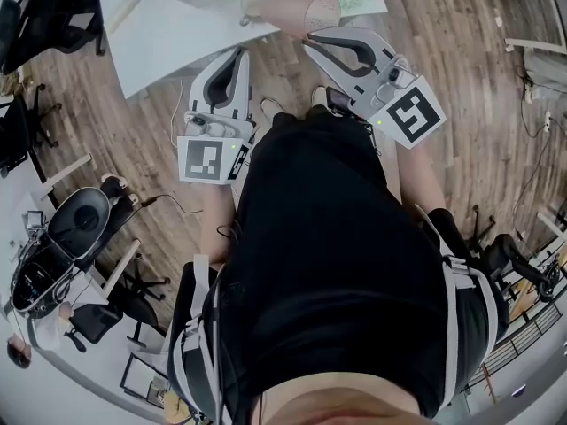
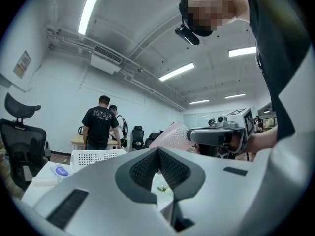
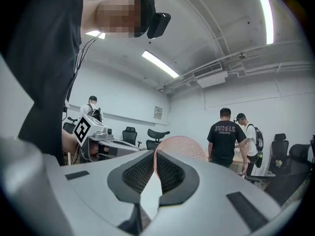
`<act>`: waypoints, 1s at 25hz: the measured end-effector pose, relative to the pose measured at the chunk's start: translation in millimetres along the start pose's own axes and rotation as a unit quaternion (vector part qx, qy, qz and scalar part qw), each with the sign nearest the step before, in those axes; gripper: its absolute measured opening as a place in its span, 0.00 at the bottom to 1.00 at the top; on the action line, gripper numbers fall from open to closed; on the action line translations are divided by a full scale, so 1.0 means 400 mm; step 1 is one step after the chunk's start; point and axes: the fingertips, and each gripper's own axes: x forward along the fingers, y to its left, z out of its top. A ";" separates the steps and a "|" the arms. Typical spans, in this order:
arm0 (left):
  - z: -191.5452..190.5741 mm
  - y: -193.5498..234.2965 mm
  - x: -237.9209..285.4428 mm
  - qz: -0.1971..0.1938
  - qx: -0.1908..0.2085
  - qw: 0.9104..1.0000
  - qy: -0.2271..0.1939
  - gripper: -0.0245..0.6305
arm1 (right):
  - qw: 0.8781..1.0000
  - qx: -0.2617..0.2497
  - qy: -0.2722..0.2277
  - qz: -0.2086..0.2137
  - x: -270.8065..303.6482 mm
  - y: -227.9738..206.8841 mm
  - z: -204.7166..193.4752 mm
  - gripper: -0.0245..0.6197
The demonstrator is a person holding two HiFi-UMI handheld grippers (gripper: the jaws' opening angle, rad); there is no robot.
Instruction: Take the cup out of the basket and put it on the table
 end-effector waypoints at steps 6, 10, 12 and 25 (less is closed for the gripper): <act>-0.003 -0.036 -0.002 0.006 0.001 1.000 0.002 0.07 | 1.000 0.018 -0.006 0.022 -0.022 0.036 -0.012 0.08; 0.003 -0.050 0.000 0.007 0.006 1.000 0.001 0.07 | 0.999 0.024 -0.004 0.027 -0.032 0.039 -0.018 0.08; 0.001 -0.055 0.002 0.007 0.007 1.000 0.002 0.07 | 0.999 0.024 -0.006 0.025 -0.039 0.032 -0.017 0.08; 0.002 -0.045 0.008 0.005 0.005 1.000 0.003 0.07 | 0.999 0.031 -0.003 0.010 -0.039 -0.009 -0.013 0.08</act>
